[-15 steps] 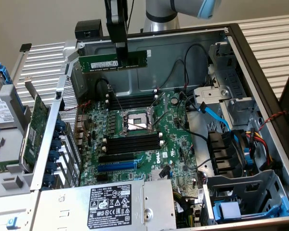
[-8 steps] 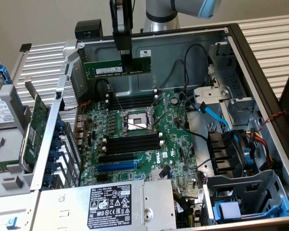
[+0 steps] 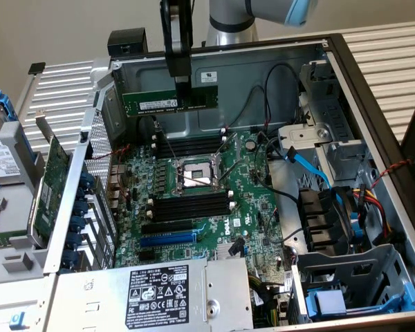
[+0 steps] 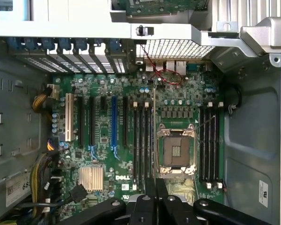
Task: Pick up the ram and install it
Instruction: 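Insert the ram into the slot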
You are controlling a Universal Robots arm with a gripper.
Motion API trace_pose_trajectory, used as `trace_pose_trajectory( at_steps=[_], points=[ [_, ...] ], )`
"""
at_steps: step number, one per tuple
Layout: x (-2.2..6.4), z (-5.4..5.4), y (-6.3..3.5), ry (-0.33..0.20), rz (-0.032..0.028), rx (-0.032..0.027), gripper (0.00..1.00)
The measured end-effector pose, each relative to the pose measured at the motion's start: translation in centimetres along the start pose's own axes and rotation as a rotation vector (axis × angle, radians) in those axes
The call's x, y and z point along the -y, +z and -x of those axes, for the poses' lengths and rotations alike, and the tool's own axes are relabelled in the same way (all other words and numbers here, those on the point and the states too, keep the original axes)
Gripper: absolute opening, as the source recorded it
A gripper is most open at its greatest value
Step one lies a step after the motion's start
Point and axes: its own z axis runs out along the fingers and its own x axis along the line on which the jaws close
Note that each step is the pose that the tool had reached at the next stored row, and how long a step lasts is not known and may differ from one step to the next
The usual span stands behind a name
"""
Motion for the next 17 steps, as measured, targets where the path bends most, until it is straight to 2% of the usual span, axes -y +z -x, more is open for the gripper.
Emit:
trace_pose_trajectory(
  at_steps=[11,15,17],
  points=[
    [0.54,0.0,1.83,0.0,0.0006,0.0006,0.12],
    [0.54,0.0,2.38,0.001,0.0004,-0.0067,0.12],
    [0.54,0.0,2.56,0.002,0.0001,-0.0142,0.12]
  ],
)
